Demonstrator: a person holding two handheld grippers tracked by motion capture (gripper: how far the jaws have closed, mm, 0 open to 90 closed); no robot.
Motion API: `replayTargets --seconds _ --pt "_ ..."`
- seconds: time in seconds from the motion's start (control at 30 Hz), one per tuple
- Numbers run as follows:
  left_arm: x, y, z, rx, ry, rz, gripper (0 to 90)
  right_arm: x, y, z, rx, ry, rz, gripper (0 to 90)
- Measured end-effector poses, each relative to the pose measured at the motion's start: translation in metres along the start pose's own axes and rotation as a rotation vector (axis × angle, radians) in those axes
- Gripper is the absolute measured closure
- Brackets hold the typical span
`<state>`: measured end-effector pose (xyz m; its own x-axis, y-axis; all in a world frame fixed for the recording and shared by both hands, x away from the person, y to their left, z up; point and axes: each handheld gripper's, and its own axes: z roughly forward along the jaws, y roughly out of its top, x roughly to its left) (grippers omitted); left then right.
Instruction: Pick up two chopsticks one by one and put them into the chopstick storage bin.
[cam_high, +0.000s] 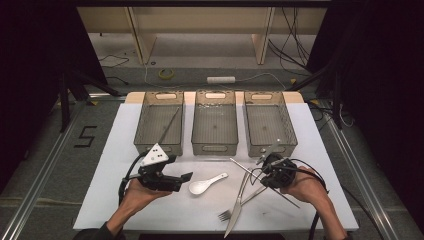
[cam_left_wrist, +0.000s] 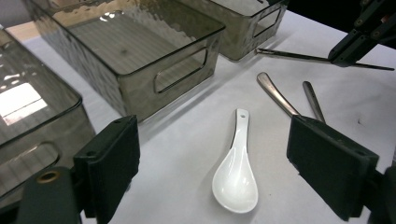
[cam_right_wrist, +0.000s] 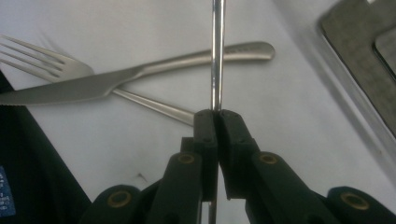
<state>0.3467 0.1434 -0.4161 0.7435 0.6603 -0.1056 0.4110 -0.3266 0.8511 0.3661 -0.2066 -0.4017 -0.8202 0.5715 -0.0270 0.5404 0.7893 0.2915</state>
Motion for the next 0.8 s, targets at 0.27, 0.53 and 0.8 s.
replayTargets --seconds 0.27,0.53,0.8 --pt "-0.010 0.009 0.016 0.049 -0.024 0.108 16.4 0.026 0.021 -0.002 -0.010 0.018 -0.121 86.6" --pt "-0.022 0.012 0.030 0.109 -0.087 0.204 16.5 0.045 0.038 0.000 -0.004 0.041 -0.215 86.6" --pt "-0.035 0.012 0.039 0.157 -0.140 0.281 20.1 0.058 0.048 0.005 0.009 0.056 -0.273 86.5"
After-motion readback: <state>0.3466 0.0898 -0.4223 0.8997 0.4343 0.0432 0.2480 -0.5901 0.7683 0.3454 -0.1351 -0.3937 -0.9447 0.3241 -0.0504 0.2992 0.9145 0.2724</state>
